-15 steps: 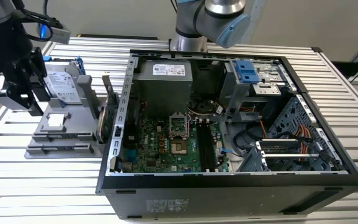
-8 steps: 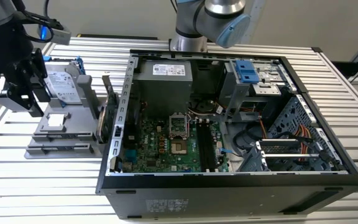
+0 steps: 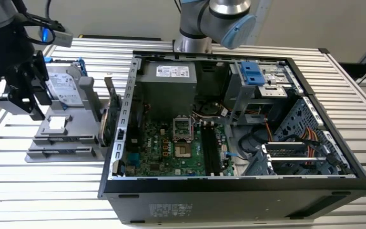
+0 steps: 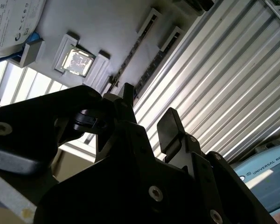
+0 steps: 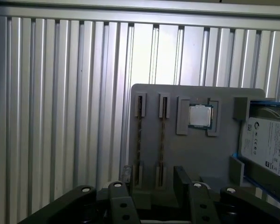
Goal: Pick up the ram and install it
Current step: 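Pick up the ram and move it above insertion slot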
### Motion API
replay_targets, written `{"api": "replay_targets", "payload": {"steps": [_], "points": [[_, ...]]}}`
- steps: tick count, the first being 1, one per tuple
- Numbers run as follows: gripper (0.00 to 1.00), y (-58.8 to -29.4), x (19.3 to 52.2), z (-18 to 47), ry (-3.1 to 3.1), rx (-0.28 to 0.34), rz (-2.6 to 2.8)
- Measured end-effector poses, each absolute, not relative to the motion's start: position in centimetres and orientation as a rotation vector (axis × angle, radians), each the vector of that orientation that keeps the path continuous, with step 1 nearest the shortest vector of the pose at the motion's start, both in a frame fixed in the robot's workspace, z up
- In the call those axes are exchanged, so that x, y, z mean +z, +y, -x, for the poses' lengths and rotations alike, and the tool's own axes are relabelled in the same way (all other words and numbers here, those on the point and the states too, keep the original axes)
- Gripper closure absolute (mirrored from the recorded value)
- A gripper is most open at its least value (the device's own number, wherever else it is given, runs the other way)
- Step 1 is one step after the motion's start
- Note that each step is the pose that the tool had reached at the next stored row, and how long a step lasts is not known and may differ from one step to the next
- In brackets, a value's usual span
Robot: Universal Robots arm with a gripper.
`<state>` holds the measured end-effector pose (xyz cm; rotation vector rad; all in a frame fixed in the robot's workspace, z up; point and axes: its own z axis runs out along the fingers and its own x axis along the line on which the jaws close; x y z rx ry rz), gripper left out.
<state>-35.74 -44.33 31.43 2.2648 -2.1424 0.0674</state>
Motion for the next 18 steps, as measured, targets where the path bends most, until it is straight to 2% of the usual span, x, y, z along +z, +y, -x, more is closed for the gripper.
{"api": "replay_targets", "payload": {"steps": [18], "points": [[0.00,-44.33,30.86,35.74,-2.140,0.073,-2.262]]}}
